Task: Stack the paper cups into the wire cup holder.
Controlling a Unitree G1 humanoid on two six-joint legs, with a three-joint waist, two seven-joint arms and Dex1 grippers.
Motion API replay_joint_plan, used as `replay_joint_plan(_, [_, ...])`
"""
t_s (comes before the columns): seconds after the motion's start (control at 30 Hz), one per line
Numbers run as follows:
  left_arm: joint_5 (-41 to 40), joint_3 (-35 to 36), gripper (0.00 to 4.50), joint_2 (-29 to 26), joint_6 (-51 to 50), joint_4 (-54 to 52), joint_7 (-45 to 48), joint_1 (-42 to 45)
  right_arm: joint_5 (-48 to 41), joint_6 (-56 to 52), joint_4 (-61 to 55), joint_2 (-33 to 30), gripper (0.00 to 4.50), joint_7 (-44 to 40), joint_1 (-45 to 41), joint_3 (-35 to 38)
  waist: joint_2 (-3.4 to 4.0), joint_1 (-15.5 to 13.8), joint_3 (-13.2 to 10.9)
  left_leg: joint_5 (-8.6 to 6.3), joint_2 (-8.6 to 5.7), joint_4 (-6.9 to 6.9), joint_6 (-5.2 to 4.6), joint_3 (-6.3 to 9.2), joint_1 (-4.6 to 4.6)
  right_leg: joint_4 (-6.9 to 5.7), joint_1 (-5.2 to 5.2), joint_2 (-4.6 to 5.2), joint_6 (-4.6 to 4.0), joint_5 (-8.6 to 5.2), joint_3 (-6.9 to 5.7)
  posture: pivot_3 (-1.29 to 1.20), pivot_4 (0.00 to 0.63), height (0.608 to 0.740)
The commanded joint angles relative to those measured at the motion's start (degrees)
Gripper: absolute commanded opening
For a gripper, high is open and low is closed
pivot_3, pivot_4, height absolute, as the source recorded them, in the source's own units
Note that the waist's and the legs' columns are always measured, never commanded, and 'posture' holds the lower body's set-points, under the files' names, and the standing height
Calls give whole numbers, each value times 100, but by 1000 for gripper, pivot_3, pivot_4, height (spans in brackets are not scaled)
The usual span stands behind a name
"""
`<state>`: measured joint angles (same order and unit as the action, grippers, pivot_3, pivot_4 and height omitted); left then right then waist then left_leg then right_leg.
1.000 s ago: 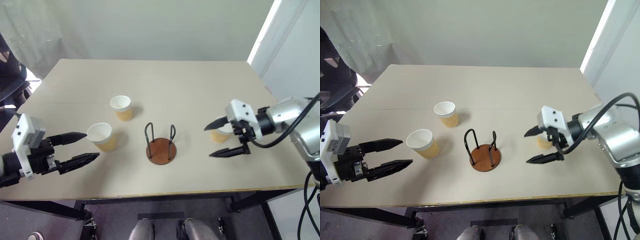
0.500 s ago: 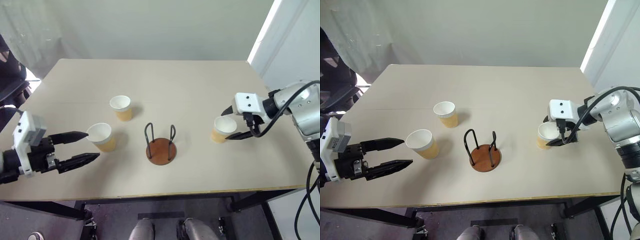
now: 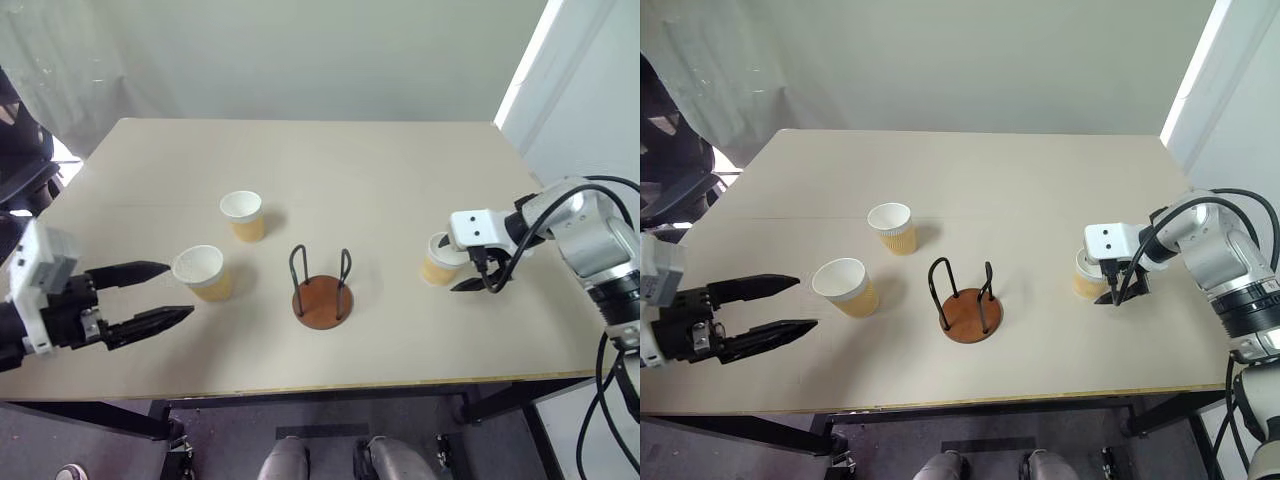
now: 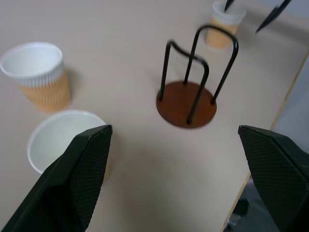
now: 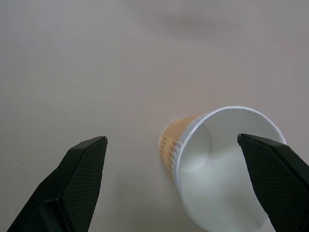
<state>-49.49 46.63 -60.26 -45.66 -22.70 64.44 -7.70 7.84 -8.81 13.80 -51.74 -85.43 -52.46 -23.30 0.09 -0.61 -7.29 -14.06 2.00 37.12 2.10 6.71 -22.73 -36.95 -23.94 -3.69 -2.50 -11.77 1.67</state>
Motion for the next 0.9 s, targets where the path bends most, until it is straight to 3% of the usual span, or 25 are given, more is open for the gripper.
replay_joint_plan(0.03, [-472,416,4500,-136,-140,-113,-105,348,37,74,-30,8,4471,-41,-63,97,0,-3,0,0,0,0,0,0,0,0,0,0,0,0,0,0,150,740])
replay_joint_plan(0.17, [-1016,496,4500,-266,-418,-269,-25,550,80,103,11,33,4471,-52,-64,107,1,0,-1,0,0,0,0,-6,2,0,1,1,1,5,0,0,150,740])
replay_joint_plan(0.3, [-751,146,4500,-324,-364,-643,185,145,118,148,70,58,4471,-52,-71,101,3,14,-1,0,2,0,0,-17,3,3,0,3,2,6,1,0,150,740])
replay_joint_plan(0.57, [-686,-572,4500,494,415,-977,-589,755,228,238,199,83,4471,-49,-75,99,5,3,-3,1,13,0,-3,-34,16,-2,2,3,-6,10,2,0,150,740])
replay_joint_plan(0.67, [-690,-538,4500,644,462,-1151,-538,462,254,267,244,92,4471,-56,-81,109,6,14,-3,2,18,-1,-4,-57,21,0,3,5,-7,12,6,0,150,740])
replay_joint_plan(0.9, [-294,-868,4500,1600,1150,-1543,-795,-367,294,315,301,150,4471,-44,-88,101,10,59,-6,-5,23,-5,-15,-83,29,5,3,5,3,9,22,0,150,740])
